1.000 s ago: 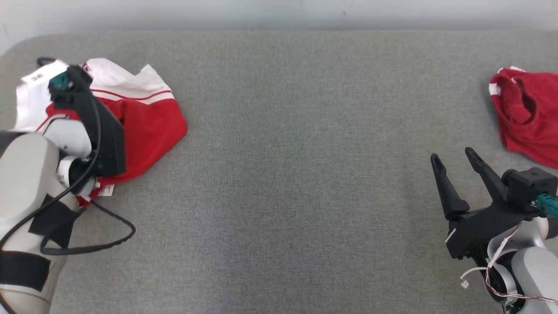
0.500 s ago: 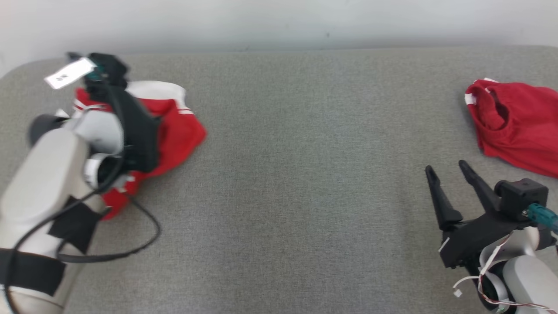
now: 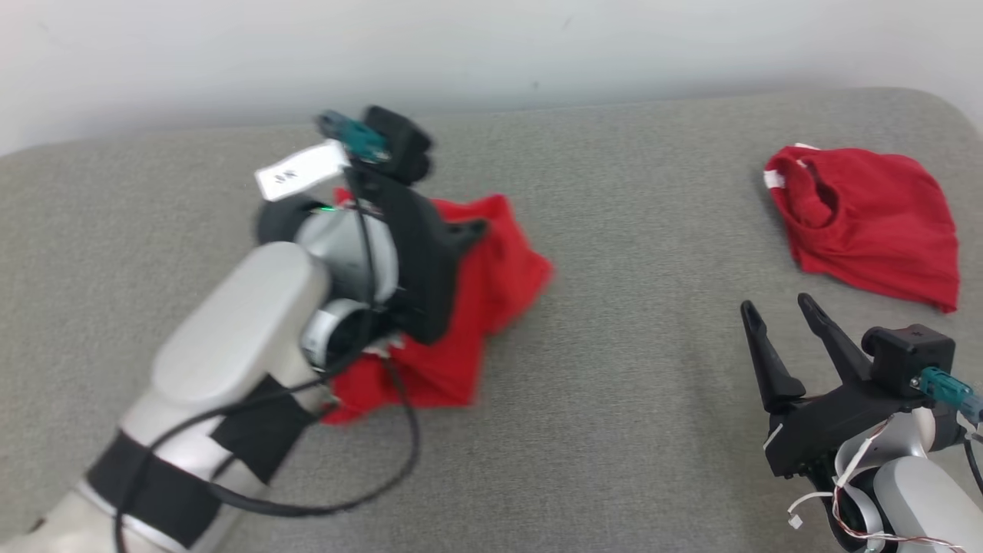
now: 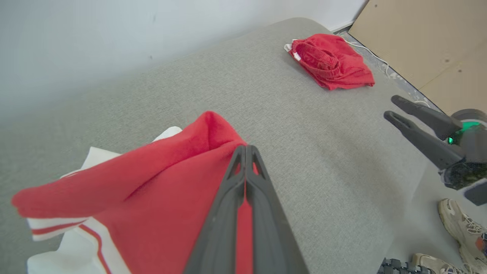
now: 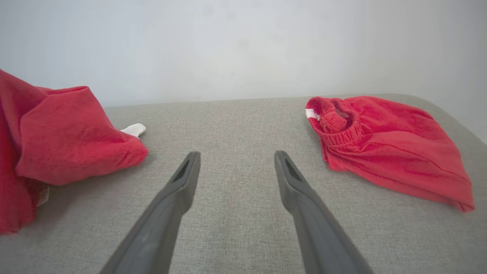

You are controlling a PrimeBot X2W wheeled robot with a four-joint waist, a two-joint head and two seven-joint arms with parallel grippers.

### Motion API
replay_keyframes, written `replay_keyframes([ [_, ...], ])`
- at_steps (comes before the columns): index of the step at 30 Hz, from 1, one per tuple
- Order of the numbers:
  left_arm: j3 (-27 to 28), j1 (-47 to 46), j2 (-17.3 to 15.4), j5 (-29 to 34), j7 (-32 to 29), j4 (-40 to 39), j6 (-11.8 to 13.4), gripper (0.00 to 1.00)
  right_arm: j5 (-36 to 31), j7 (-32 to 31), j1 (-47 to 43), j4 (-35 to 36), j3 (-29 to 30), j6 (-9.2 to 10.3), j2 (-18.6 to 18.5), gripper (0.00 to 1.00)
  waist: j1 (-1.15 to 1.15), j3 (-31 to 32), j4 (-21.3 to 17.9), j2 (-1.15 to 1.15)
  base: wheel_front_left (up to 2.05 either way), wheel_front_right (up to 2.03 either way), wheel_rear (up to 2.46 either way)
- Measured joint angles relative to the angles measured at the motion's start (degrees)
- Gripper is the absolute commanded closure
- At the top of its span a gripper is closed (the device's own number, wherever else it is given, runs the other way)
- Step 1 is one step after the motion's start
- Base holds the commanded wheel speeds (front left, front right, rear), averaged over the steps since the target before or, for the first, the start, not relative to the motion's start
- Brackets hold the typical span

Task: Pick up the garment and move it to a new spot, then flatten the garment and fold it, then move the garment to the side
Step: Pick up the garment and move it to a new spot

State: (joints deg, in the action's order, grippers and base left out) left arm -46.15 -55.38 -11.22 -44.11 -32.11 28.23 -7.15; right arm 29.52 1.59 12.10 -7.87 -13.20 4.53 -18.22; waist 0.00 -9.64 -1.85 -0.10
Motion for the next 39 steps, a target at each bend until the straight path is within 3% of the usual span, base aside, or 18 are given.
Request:
replay_keyframes([
  [11,-7.4,1.2,5.4,-4.8,1.5,-4.5,0.0,1.0,1.1,1.5,-1.5,-1.2,0.9,0.0,0.4,0.0,0.0,0.7,-2.0,0.0,0.0,0.0,0.0],
  [19,-13.0,12.7,6.5,-7.3,3.0,0.7,0.0,1.0,1.2,2.0,-2.5,-1.7,1.1,0.0,0.7,0.0,0.01,0.6,-2.2,0.0,0.0,0.0,0.0],
  [24,-14.4,13.9,7.5,-7.2,4.8,3.0,0.0,1.0,1.2,2.4,-2.5,-1.9,1.4,0.0,0.5,0.0,0.01,0.7,-1.8,0.0,0.0,0.0,0.0],
  [25,-14.4,13.8,7.7,-6.9,5.5,3.4,0.0,0.62,1.2,2.5,-2.5,-2.0,1.5,0.0,0.5,0.0,0.01,0.8,-1.7,0.0,0.0,0.0,0.0],
  [26,-14.3,13.7,7.7,-6.8,6.4,3.8,0.0,0.0,1.2,2.5,-2.5,-2.2,1.5,0.0,0.5,0.0,0.01,0.9,-1.5,0.0,0.0,0.0,0.0],
  [34,-12.9,13.0,7.7,-4.8,14.8,3.5,0.2,0.0,1.3,3.0,-4.0,-4.2,1.1,-0.01,0.7,0.0,0.01,3.5,0.0,0.0,0.0,0.0,0.0],
  [39,-11.9,14.9,7.1,-0.8,21.1,2.3,4.7,0.0,1.3,3.1,-5.9,-4.8,0.4,-0.49,0.9,0.0,0.0,5.5,1.4,0.0,0.0,0.0,0.0],
])
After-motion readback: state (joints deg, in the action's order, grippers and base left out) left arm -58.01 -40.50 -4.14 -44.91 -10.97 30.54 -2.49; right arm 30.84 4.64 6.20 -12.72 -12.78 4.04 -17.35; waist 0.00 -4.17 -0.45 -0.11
